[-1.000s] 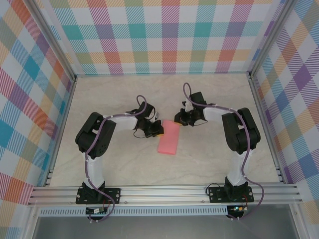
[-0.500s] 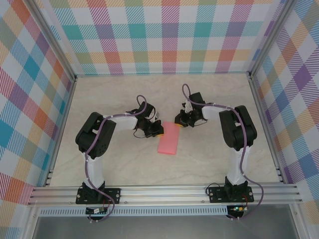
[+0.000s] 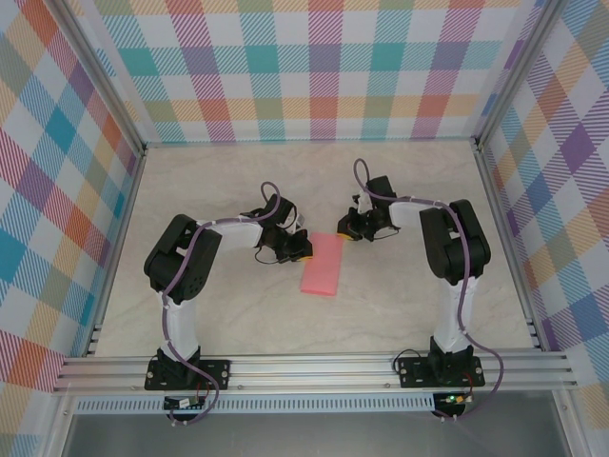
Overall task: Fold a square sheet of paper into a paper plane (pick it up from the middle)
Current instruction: Fold the square sheet of paper in half at the center of the table.
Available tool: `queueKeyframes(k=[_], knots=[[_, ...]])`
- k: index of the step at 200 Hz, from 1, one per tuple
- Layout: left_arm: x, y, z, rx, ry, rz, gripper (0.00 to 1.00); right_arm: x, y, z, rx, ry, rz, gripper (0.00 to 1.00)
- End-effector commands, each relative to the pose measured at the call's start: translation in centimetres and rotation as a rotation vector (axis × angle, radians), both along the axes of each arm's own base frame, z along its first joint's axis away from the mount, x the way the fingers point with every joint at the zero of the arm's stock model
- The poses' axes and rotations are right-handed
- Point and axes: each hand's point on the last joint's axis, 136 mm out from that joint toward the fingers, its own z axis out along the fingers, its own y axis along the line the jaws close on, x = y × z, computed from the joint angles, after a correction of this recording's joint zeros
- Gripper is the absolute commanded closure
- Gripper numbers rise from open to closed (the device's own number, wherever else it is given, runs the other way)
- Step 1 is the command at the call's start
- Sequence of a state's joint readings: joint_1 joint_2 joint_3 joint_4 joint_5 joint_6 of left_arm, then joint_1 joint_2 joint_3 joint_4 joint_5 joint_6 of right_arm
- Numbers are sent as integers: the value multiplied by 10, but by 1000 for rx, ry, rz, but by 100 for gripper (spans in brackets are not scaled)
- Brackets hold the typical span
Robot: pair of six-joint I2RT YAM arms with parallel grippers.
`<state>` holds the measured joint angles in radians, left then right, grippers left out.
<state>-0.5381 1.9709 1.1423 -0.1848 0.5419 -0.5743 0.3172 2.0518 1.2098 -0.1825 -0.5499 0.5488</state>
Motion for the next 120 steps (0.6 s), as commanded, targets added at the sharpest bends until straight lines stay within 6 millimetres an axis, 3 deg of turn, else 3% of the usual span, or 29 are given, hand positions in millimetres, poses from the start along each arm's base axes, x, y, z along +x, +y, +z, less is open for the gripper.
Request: queueKeyframes(k=[1,19,39,68,120], knots=[[-28,22,-35,132,118,0,100,-11,-4,-18,-21,49,-11,92],[-27,23,-35,134,118,1,100,-7,-5,-4,-16,20,-10,91],[-27,22,-35,133,119,1,100,-2,-3,24,7,-28,5,91],[-27,22,-35,132,120,3,100,-10,4,54,78,-67,39,89],[-26,21,-35,128,120,6,100,-37,2,30,110,22,41,88]])
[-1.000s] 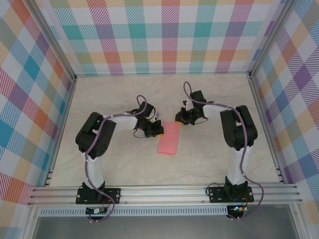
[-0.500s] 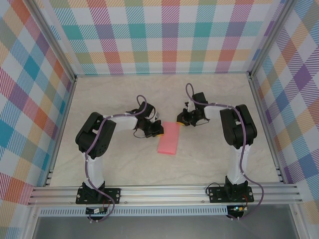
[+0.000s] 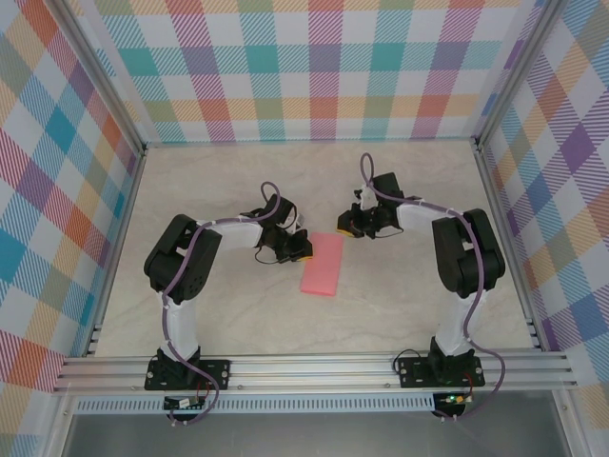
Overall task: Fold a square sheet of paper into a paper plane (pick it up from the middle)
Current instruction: Fold the square sheet of paper in half at the center of the table.
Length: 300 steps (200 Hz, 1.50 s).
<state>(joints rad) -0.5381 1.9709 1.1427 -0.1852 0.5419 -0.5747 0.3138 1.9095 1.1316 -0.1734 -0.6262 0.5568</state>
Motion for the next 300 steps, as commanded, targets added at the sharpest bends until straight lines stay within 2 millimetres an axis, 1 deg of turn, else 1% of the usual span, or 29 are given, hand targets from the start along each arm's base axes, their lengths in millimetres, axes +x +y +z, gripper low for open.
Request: queueKeyframes(k=[1,16,45,61,82,105,121,146,161,182,205,229,249,276,300], knots=[[-26,21,-35,128,120,5,100,-20,-1,-14,22,65,17,88],[-26,21,-35,132,122,2,100,-31,2,-20,22,89,43,88],[-26,21,-34,130,119,0,100,-48,-3,-42,-37,127,58,88],[-26,21,-35,132,119,1,100,-53,-11,-53,-93,145,50,88],[-27,22,-35,130,120,3,100,-56,-17,-59,-139,157,48,88],[-27,21,-35,129,120,1,100,-58,-16,-54,-128,150,61,87],[-27,22,-34,131,119,-1,100,-59,-13,-42,-104,127,67,87],[-27,21,-34,130,120,-2,100,-61,-8,-16,-36,87,63,86],[-26,21,-34,129,116,0,100,-67,-1,-8,15,85,68,86],[-26,21,-34,129,117,-1,100,-80,7,-12,45,115,84,86],[-27,21,-35,129,118,-2,100,-93,12,-23,25,137,99,86],[-26,21,-36,126,119,-1,100,-102,8,-40,-11,170,97,86],[-27,21,-36,126,120,-2,100,-108,4,-48,-29,190,93,87],[-27,21,-36,126,119,-2,100,-108,3,-39,-34,171,91,87],[-27,21,-35,124,118,-1,100,-109,9,-17,6,140,109,86]])
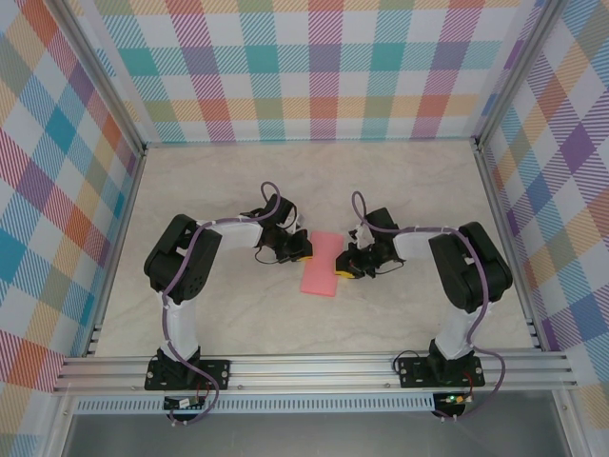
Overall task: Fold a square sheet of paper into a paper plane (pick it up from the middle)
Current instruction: Fold the square sheet of paper in half at the center of the table.
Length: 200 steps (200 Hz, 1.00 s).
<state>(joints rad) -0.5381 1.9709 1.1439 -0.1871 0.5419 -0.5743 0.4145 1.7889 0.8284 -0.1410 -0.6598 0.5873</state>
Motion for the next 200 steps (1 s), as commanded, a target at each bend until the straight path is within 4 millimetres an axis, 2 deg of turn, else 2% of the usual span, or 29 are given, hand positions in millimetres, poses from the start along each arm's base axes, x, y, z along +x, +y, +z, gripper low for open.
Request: queueKeyframes(k=[1,16,35,82,106,122,139,180,200], knots=[[-27,21,-36,124,118,-1,100,-2,4,22,35,-36,11,86],[-27,20,-35,122,118,-3,100,-6,7,33,52,-55,22,86],[-27,20,-35,123,116,-4,100,-10,11,37,59,-57,30,85],[-27,20,-36,124,121,-8,100,-27,19,7,20,-4,51,85],[-27,20,-35,122,121,-11,100,-37,14,-18,-32,38,57,86],[-28,20,-34,121,122,-11,100,-42,12,-25,-42,54,57,86],[-28,21,-34,125,119,-14,100,-43,11,-20,-46,46,59,86],[-29,21,-34,122,119,-12,100,-42,14,14,-7,-15,68,85],[-29,20,-35,121,121,-11,100,-49,14,14,-6,-10,70,85]])
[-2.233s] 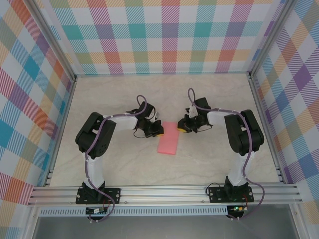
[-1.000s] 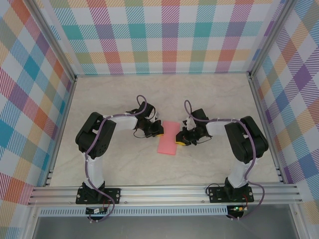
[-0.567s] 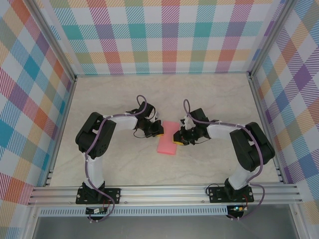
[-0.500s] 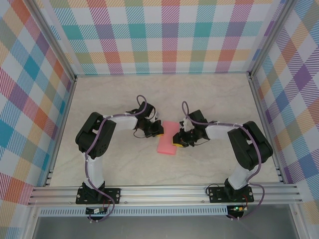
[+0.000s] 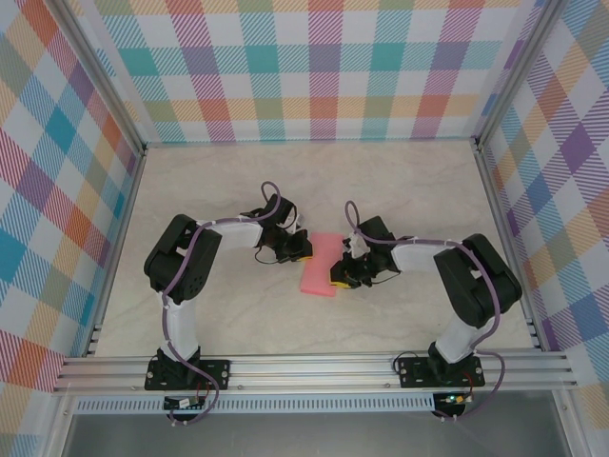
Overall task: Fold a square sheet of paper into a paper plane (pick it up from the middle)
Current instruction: Fold the square sheet of paper in half at the center of the table.
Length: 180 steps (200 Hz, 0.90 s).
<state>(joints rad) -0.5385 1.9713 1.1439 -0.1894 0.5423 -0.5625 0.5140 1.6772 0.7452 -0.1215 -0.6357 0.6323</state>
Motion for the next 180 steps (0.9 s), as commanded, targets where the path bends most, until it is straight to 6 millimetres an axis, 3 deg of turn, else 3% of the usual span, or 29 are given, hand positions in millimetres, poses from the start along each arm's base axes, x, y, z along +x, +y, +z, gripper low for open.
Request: queueKeyframes(k=[1,60,136,180], knots=[[-28,20,-35,120,127,-1,100,-12,-1,3,-5,9,10,85],[-29,21,-35,120,127,-2,100,-38,-4,-30,-73,74,44,85],[-29,20,-34,118,127,-1,100,-31,2,4,-21,-9,50,84],[-27,19,-33,112,126,1,100,-29,1,-18,-53,11,46,84]])
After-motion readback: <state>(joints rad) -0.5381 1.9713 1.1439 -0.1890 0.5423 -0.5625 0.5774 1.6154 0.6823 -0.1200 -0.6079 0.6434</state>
